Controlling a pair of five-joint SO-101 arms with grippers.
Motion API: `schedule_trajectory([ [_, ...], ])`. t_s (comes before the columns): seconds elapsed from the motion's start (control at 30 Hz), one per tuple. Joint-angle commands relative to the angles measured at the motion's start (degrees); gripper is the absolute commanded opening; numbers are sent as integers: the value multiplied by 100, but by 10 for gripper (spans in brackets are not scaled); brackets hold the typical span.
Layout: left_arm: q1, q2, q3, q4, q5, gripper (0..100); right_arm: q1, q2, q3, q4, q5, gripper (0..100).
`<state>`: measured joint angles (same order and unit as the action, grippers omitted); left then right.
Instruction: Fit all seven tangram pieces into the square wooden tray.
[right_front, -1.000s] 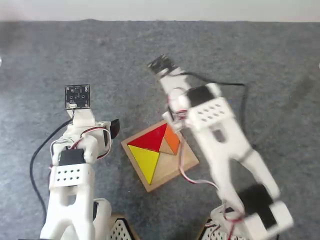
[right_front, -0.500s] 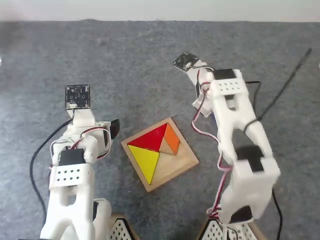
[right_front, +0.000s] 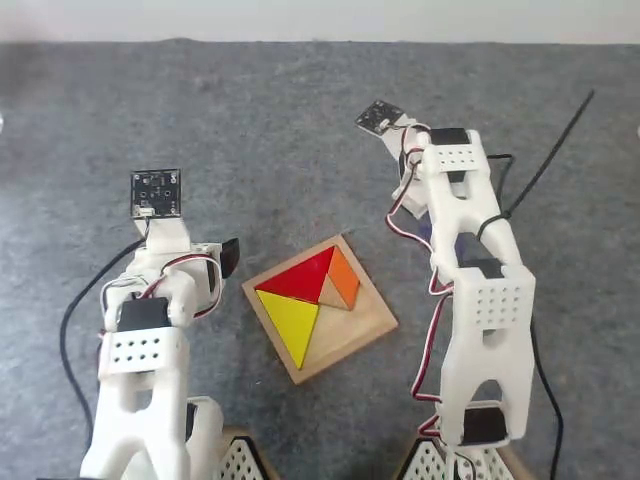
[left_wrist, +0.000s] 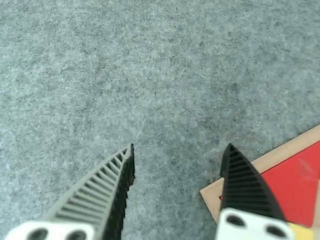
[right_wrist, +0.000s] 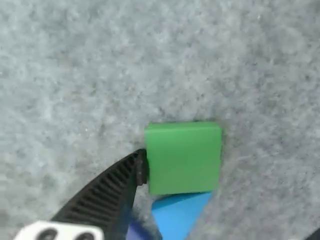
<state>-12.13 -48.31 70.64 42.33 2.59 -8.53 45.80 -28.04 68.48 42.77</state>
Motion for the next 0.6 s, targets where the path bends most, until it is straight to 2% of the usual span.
schedule_trajectory([
  [0.0,0,-149,-57,-88,-53,273,163,171,-387,-31,193,514],
  [0.17,0,-149,-57,-88,-53,273,40,268,-378,-13,193,353],
  [0.3,0,-149,-57,-88,-53,273,-101,303,-387,295,281,287],
  [0.47,0,-149,-57,-88,-53,273,-119,242,-404,585,0,178],
  [0.57,0,-149,-57,-88,-53,273,-127,286,-404,637,18,159],
])
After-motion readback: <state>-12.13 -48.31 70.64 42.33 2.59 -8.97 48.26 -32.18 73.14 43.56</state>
